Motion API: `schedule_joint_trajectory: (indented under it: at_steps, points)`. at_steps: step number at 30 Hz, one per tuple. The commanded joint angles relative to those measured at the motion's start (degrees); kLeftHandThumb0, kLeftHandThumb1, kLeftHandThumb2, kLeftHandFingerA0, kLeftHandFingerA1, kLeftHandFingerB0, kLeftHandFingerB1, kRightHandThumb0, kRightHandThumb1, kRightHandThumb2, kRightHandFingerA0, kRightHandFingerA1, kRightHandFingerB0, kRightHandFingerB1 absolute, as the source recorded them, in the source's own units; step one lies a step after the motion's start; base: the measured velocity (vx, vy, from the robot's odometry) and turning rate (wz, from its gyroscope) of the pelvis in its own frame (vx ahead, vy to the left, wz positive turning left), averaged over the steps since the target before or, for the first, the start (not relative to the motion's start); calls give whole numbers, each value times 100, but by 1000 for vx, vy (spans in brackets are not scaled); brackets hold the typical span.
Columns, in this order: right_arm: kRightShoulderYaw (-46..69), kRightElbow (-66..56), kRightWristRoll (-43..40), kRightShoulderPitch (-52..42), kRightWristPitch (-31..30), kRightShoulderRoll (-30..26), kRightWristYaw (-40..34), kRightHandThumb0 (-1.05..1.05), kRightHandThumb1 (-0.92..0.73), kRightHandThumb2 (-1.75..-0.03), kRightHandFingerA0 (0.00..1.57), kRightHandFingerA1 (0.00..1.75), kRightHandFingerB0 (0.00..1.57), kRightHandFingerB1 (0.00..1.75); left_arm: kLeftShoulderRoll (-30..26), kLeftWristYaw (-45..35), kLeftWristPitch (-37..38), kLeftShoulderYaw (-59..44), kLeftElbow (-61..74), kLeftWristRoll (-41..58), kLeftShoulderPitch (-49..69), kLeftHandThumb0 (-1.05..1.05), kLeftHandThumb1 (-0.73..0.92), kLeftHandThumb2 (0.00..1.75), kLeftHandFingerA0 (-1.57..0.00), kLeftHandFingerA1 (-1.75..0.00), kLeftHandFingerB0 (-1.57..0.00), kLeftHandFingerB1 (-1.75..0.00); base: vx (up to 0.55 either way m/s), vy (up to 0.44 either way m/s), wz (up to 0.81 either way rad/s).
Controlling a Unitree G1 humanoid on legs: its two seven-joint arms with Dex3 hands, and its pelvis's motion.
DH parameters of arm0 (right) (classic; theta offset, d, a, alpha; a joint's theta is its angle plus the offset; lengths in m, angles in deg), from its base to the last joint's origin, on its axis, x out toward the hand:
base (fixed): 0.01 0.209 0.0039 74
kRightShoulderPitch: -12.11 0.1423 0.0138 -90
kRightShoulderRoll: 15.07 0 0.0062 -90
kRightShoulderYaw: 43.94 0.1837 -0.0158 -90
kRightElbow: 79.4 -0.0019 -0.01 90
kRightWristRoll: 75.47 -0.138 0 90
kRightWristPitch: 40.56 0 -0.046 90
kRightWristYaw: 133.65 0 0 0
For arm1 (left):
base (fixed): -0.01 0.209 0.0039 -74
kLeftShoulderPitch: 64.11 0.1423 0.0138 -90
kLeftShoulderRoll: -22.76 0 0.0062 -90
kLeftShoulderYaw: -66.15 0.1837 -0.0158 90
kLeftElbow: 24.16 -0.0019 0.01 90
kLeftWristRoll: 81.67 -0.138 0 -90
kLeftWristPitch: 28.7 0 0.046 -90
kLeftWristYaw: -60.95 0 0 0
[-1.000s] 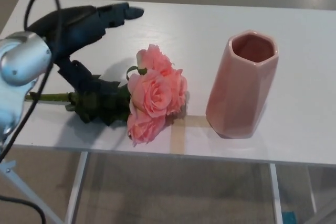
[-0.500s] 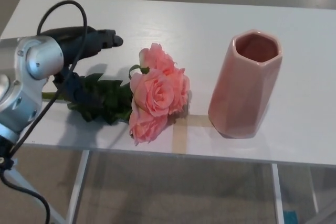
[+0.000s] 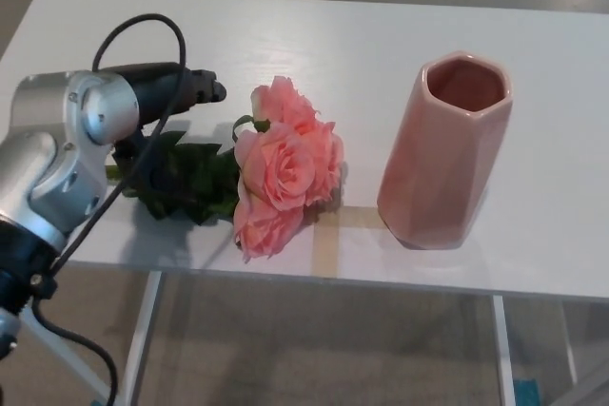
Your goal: Use the left hand to pick up the rose and then lift and insert it into the pink vase.
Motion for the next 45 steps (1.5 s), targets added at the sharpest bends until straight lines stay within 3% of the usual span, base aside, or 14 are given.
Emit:
schedule_joint_trajectory:
  at_steps: [1, 8, 22, 27, 28, 31, 32, 35, 36, 37, 38, 41, 42, 45]
  points:
    - [22, 7, -80, -6, -83, -67, 49, -28, -64, -59, 70, 50, 56, 44, 136, 76, 92, 45, -259, -178, -102, -54, 34, 76, -1, -20, -1, -24, 0, 0, 0]
    - [6, 15, -68, -68, -63, -41, 48, -26, -65, -59, 69, 49, 56, 44, 347, 418, 318, 73, -939, -217, -28, -56, 40, 72, -9, -20, -9, -24, 0, 0, 0]
    - [54, 0, -109, 13, -84, -70, 86, -28, -65, -59, 69, 50, 55, 43, 912, 947, 629, 117, -1926, -260, -95, -56, 39, 73, -9, -21, -9, -25, 0, 0, 0]
    - [23, 10, -86, -35, -66, -48, 79, -27, -65, -59, 69, 50, 55, 43, 884, 1091, 913, 224, -1964, -305, 73, -57, 36, 69, -7, -31, -7, -29, 0, 0, 0]
    - [20, 19, -81, -25, -82, -52, 73, -27, -65, -59, 69, 50, 54, 43, 890, 1144, 1071, 211, -1995, -253, 131, -47, 56, 74, -28, -40, -16, -38, 0, 0, 0]
    - [14, 32, -75, -10, -106, -59, 63, -27, -65, -59, 69, 50, 54, 43, 902, 1243, 1351, 184, -2078, -178, 211, -47, 56, 74, -28, -40, -16, -38, 0, 0, 0]
    - [24, 33, -85, -45, -103, -60, 54, -28, -65, -59, 69, 50, 54, 43, 974, 1255, 1339, 91, -2030, -51, 321, -24, 77, 64, -95, -58, -60, -40, 0, 0, 0]
    - [40, 34, -98, -99, -99, -61, 40, -28, -65, -59, 69, 50, 54, 43, 1094, 1264, 1330, -89, -1947, 109, 501, -24, 77, 64, -95, -58, -60, -40, 0, 0, 0]
    - [54, 26, -113, -101, -83, -53, 31, -27, -65, -59, 69, 50, 55, 43, 1124, 1412, 1330, -86, -1833, 30, 592, -20, 73, 63, -112, -69, -76, -48, 0, 0, 0]
    - [53, 14, -117, -51, -77, -45, 49, -27, -65, -59, 69, 50, 55, 43, 1133, 1603, 1397, -90, -1843, -51, 576, -19, 73, 62, -107, -72, -83, -52, 0, 0, 0]
    - [55, 9, -119, -37, -77, -47, 70, -27, -65, -59, 69, 50, 55, 43, 1142, 1807, 1504, -125, -1850, -87, 619, -19, 73, 62, -89, -91, -74, -47, 0, 0, 0]
    - [63, 11, -125, -34, -89, -63, 84, -28, -65, -59, 69, 50, 55, 43, 1156, 2136, 1692, -182, -1866, -133, 708, -20, 72, 61, -92, -79, -63, -42, 0, 0, 0]
    - [67, 11, -129, -31, -89, -64, 86, -28, -65, -59, 68, 49, 55, 43, 1153, 2199, 1739, -193, -1876, -141, 719, -21, 72, 61, -86, -94, -63, -42, 0, 0, 0]
    - [72, 10, -134, -29, -89, -65, 92, -28, -65, -59, 68, 49, 55, 43, 1153, 2305, 1837, -214, -1920, -152, 731, -21, 72, 61, -86, -94, -63, -42, 0, 0, 0]
